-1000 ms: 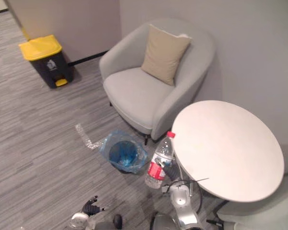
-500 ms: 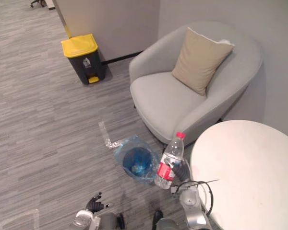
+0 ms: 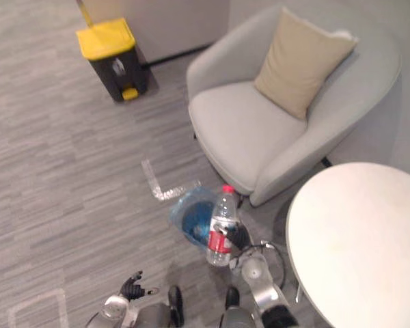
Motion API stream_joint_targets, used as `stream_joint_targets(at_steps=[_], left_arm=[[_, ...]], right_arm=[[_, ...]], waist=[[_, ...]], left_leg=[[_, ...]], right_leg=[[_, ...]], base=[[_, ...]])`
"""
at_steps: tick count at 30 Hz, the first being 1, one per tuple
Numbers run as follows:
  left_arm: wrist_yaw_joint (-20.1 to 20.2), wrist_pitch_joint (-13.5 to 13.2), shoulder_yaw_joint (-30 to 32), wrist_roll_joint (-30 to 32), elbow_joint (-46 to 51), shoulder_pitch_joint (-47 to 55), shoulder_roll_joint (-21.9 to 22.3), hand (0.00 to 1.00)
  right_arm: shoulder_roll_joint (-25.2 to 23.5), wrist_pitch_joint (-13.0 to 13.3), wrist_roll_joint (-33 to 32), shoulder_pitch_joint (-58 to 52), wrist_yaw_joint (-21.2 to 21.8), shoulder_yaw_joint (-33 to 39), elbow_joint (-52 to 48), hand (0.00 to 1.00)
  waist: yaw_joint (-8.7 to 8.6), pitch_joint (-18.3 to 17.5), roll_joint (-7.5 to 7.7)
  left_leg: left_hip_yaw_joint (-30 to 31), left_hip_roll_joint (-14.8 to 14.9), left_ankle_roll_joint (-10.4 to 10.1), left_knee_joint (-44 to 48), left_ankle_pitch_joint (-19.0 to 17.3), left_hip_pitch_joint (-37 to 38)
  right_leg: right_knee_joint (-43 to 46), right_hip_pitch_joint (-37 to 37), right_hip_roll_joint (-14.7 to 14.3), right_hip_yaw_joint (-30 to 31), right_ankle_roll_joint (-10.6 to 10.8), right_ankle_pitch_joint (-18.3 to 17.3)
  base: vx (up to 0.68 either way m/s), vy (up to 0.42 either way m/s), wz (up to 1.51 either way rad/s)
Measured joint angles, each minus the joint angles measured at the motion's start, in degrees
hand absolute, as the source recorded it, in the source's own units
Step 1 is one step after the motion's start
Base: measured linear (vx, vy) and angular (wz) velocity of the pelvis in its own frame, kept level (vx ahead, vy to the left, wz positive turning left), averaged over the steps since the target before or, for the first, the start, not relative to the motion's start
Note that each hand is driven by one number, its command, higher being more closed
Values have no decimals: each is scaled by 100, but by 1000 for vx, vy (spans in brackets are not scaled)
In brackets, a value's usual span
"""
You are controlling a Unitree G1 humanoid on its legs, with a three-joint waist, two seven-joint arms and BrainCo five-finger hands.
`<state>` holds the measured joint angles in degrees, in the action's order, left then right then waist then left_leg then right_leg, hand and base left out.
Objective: Gather rubbish on tea table into small bin, then transfer packed bag to large trash can.
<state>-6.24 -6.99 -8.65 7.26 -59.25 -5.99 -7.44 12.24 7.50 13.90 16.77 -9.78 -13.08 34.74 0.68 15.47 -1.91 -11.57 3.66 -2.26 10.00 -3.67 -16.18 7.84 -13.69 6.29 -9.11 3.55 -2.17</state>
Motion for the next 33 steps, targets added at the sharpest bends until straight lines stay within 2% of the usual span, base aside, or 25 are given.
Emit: stream_joint_targets(at_steps=[5,8,10,12,15,17,22,27,28,33], left_arm=[[-142,-8,82,-344,0,-583,-108,0],[-266,-11,116,-520,29,-1055,-133,0],[-328,-9,249,-541,221,-1409,-102,0],[-378,-19,307,-650,1084,-1371,-74,0],[-390,-266,321,-794,2747,-798,-89,0],[-389,-368,357,-938,3449,-376,-90,0],[-369,-398,501,-1273,4097,62,-51,0],[-340,-464,438,-1364,4533,212,62,0],[-323,-519,378,-1364,4589,283,88,0],[-240,-530,130,-1360,4588,316,165,0]], right_arm=[[451,-75,169,1185,-240,-112,341,100],[646,-155,197,1857,-425,-111,393,100],[731,-217,197,2279,-562,-109,301,100],[837,-240,239,2397,-749,-101,-97,100],[1040,-302,312,2511,-943,-48,-379,100],[1260,-330,371,2521,-1039,16,-530,100],[1593,-372,358,2864,-1279,399,-664,100],[1752,-370,358,3146,-1331,392,-655,100],[1767,-369,358,3184,-1348,392,-653,0],[1769,-358,344,3334,-1498,392,-488,0]], waist=[[147,491,3],[196,591,0],[218,857,-6],[269,883,-15],[339,938,-17],[388,944,-24],[574,944,-24],[594,943,-23],[594,941,-19],[567,917,-14]], left_leg=[[79,53,39,559,22,-1099],[167,166,84,1137,-10,-2138],[242,237,123,1530,-44,-2656],[339,262,113,1842,-100,-3296],[454,240,89,2144,-132,-3968],[388,282,106,2260,-140,-4299],[469,286,140,2600,-37,-5103],[575,190,124,2654,14,-5446],[587,185,106,2639,27,-5478],[600,188,66,2603,64,-5571]], right_leg=[[476,-1027,35,39,-10,1],[936,-1962,12,32,-21,-5],[1288,-2428,16,16,-88,-58],[1779,-3064,73,-46,-136,-206],[2370,-3755,207,-183,-190,-427],[2670,-4099,310,-277,-218,-560],[3269,-4838,503,-497,-252,-805],[3505,-5154,647,-620,-258,-974],[3525,-5182,661,-647,-286,-1004],[3588,-5306,675,-680,-309,-1050]], base=[[-168,14,6],[-209,16,5],[-161,14,3],[-172,23,18],[-111,10,30],[-56,-11,41],[-10,-21,30],[21,0,19],[28,-6,17],[23,-14,5]])
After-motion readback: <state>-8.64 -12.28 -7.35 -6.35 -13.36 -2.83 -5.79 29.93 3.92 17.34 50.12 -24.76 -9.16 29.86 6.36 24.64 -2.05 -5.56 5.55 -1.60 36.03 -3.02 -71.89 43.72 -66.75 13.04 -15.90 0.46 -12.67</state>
